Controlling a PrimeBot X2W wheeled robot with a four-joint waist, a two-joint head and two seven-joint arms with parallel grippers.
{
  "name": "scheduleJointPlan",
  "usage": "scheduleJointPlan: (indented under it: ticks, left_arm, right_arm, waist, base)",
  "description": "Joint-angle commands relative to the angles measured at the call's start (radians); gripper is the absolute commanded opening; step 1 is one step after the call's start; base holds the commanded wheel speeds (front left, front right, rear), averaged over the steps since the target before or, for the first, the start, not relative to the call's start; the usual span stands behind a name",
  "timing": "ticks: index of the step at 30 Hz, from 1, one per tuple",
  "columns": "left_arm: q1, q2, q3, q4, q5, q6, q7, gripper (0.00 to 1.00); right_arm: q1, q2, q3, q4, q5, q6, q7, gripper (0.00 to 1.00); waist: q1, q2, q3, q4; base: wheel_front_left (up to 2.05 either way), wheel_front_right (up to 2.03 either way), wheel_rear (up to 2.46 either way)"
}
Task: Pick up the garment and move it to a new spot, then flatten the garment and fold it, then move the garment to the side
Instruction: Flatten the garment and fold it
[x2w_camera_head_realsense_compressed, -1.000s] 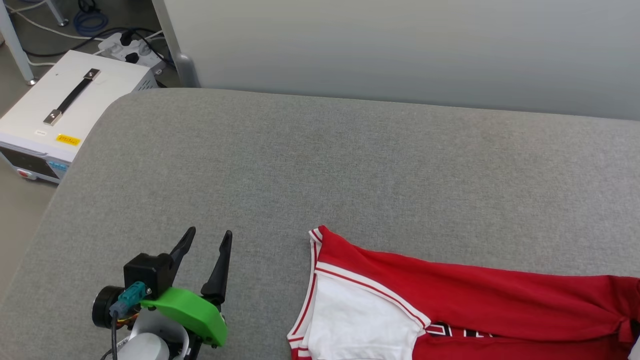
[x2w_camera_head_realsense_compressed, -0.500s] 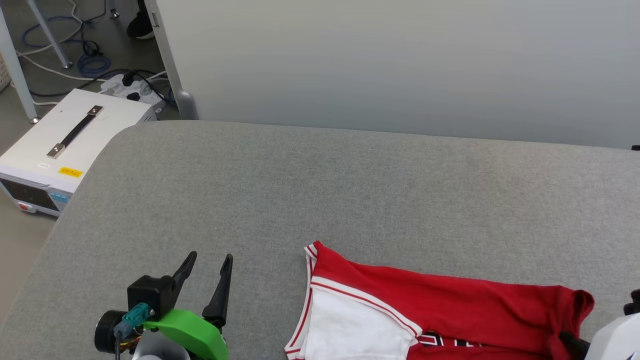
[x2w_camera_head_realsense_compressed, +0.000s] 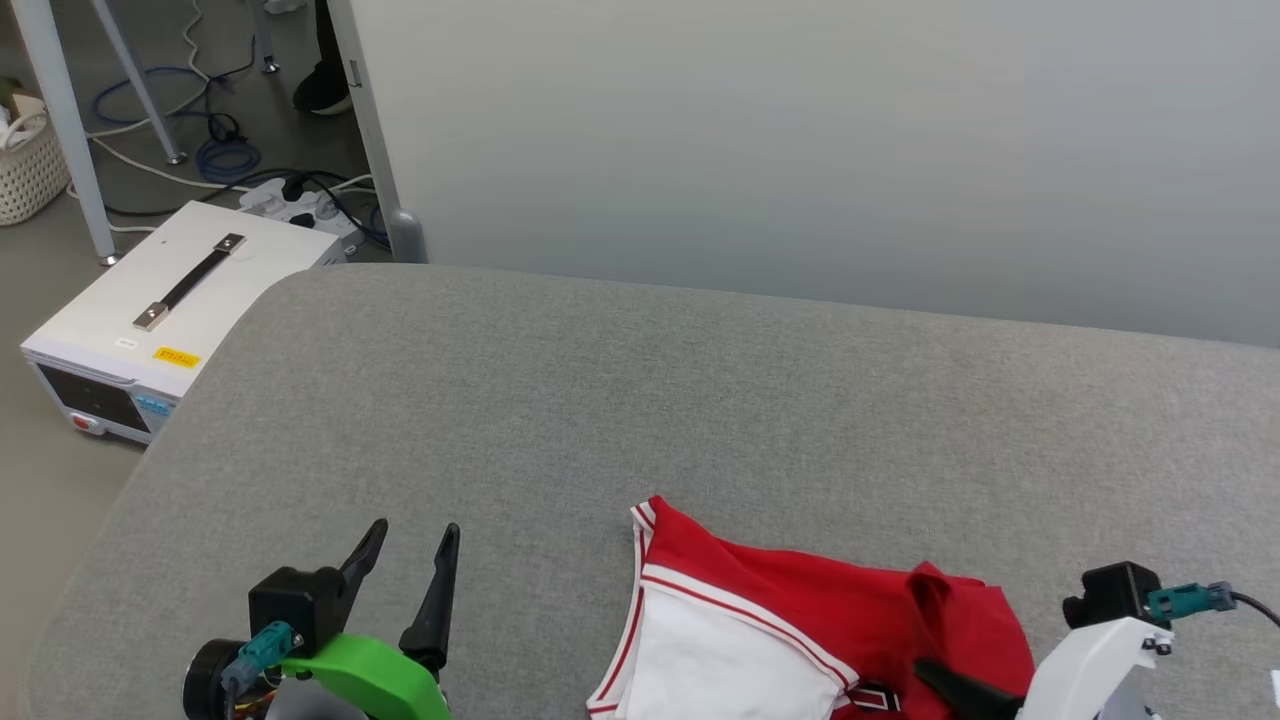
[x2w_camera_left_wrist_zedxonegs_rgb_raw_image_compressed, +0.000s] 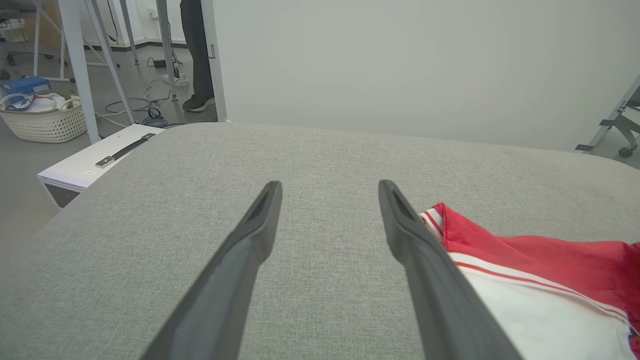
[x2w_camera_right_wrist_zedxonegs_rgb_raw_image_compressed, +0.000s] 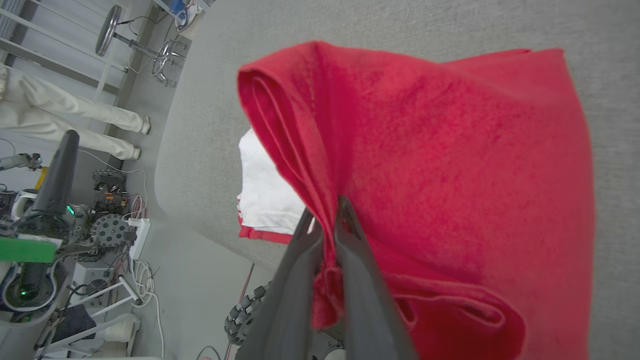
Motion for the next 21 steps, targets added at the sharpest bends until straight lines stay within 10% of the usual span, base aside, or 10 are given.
scheduleJointPlan:
  ticks: [1,21]
  left_arm:
    - [0.018,0.006,0.001,-0.003,-0.005,0.008,-0.001,1.00]
    - [-0.014,0.002,0.001,-0.001,-0.007,0.005,0.002,1.00]
  right_arm:
    - [-0.019,0.004,0.035,0.010,0.057,-0.001,-0.020,0.00]
    - [-0.298,0.005,0.370,0.440,0.317,-0.001,-0.389,0.00]
  waist:
    - [0.0000,0.0000,-0.008,0.015]
    - [0.0000,0.0000,0.050,0.124]
  base:
    - [0.00,0.00,0.00]
    - [0.00,0.00,0.00]
